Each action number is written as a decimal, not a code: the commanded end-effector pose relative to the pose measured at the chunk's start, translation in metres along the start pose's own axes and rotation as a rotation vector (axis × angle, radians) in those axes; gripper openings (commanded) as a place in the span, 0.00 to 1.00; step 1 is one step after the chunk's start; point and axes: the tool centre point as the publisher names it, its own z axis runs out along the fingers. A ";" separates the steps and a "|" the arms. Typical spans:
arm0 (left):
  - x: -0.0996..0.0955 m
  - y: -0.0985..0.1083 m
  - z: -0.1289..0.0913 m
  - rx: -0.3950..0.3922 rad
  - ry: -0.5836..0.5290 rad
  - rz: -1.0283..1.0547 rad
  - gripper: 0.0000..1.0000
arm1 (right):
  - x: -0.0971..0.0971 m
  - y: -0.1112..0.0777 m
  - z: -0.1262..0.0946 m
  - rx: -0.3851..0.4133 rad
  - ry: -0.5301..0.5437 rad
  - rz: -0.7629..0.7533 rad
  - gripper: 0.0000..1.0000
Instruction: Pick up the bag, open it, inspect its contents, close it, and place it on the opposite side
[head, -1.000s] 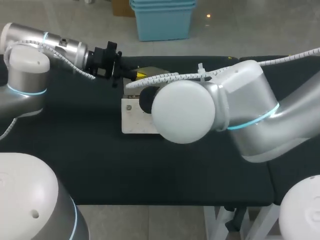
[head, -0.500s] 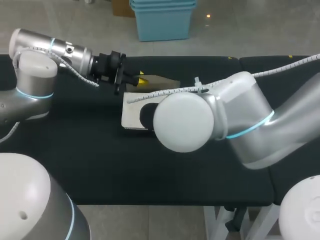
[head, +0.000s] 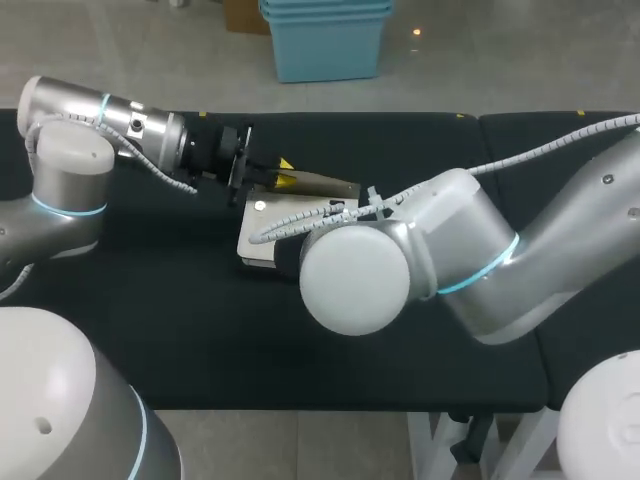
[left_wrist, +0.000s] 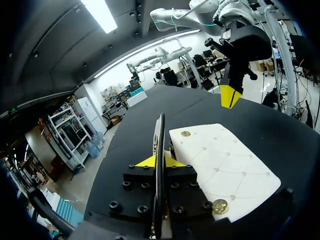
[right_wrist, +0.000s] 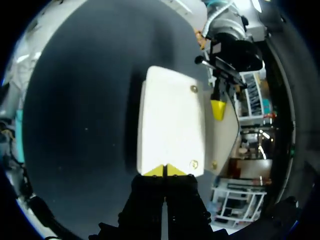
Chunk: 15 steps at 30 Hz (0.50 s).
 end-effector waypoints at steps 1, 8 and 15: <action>0.004 -0.002 -0.001 0.002 0.001 -0.003 0.00 | 0.012 0.002 0.018 0.008 -0.082 0.001 0.20; 0.004 0.012 0.002 -0.023 0.005 -0.036 0.00 | 0.018 -0.008 0.016 0.007 -0.129 0.048 0.45; 0.003 0.023 0.006 -0.026 0.006 -0.052 0.00 | 0.019 -0.007 0.019 -0.003 -0.161 0.057 0.46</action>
